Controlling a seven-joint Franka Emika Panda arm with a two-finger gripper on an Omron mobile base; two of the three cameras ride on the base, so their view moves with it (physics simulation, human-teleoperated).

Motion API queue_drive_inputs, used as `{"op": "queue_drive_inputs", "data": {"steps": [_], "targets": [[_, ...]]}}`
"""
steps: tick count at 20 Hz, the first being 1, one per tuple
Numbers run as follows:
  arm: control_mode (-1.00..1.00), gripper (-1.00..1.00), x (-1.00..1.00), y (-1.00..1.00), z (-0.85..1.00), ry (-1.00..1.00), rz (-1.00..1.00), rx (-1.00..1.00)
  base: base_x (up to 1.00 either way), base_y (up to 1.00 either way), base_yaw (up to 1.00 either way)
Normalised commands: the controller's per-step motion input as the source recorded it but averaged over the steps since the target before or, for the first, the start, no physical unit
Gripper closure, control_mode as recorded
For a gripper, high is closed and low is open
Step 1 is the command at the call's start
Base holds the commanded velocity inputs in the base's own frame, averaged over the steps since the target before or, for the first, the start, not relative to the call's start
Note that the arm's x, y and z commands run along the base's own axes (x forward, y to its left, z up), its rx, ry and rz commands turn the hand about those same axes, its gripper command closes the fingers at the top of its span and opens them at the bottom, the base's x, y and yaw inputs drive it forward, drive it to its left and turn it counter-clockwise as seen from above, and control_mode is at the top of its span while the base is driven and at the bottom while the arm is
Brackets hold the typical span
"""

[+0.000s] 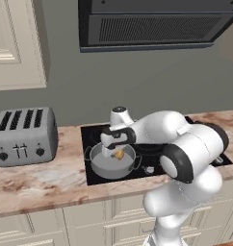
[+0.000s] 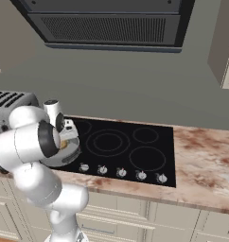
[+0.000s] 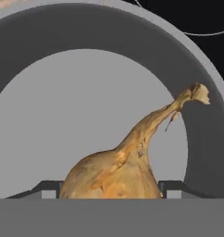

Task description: Turn on the burner for the pot on the stove. Wait thirty seconds for the pot to heat up. Then add the onion to the pot.

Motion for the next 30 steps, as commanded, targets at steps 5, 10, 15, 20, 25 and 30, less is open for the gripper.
{"op": "queue_drive_inputs", "data": {"steps": [5, 10, 15, 20, 25, 30], "targets": [[-1.00, 1.00, 0.17, 0.15, -0.18, 0.13, 0.06, 0.00, 0.00, 0.00, 0.00], [-1.00, -1.00, 0.00, 0.29, -0.16, 0.11, 0.03, 0.00, 0.00, 0.00, 0.00], [-1.00, -1.00, 0.00, -0.02, 0.06, 0.04, 0.00, 0.00, 0.00, 0.00, 0.00], [-1.00, -1.00, -0.14, -0.21, 0.82, -0.04, 0.00, 0.02, 0.00, 0.00, 0.00], [-1.00, -1.00, -0.63, -0.37, 1.00, -0.15, 0.00, 0.05, 0.00, 0.00, 0.00], [-1.00, -1.00, -0.98, -0.37, 0.75, -0.05, 0.00, 0.04, 0.00, 0.00, 0.00]]}}
